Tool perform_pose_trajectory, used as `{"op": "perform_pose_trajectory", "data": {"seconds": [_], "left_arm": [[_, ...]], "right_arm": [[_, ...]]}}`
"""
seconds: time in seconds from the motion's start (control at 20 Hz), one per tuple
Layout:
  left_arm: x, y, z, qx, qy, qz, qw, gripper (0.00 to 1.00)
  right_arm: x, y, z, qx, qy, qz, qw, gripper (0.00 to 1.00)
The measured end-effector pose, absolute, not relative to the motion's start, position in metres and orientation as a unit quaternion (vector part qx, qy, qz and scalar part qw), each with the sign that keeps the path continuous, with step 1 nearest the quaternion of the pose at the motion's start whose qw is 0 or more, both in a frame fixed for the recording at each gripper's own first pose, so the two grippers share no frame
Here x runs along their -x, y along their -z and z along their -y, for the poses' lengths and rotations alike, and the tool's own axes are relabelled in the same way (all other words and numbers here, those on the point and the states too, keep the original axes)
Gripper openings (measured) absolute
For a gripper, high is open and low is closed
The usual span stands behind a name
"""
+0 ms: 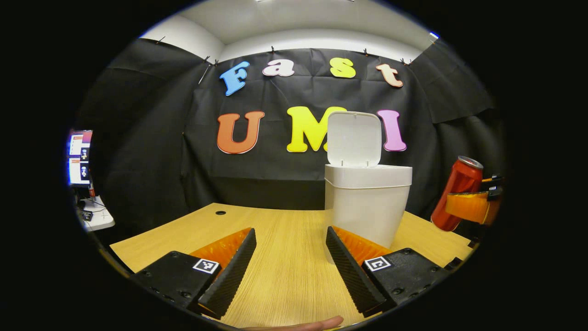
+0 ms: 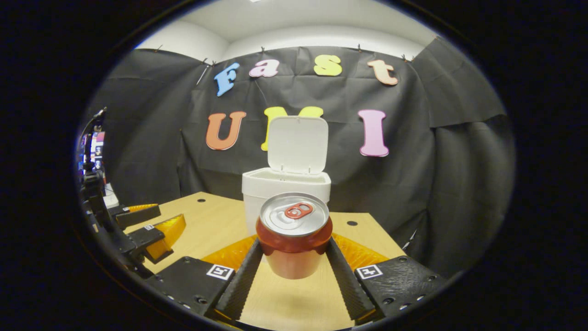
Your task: Press the lid of the desktop garbage bin to open it, pick up the crumpled paper on the desktop and throw it into the bin, then pick up the pop can on the desktop and drop it into the bin, and finally close the garbage bin lid.
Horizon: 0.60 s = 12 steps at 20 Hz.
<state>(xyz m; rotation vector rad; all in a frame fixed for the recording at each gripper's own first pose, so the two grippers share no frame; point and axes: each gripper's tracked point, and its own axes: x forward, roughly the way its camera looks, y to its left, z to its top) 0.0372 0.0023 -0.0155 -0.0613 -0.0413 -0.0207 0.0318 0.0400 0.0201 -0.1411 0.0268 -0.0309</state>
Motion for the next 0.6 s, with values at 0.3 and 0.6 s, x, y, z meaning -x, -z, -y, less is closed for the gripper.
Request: {"op": "perform_pose_trajectory", "data": {"seconds": [0.3,0.6], "left_arm": [[-0.036,0.01,-0.001,0.012,0.017,0.022,1.0,0.99],[-0.031,0.004,-0.007,0.015,0.021,0.024,0.999,0.98]], "right_arm": [[-0.051,-0.09,-0.072,0.085,0.005,0.02,0.996,0.81],[-0.088,-0.146,-0.085,0.108,0.009,0.053,0.993,0.81]]}}
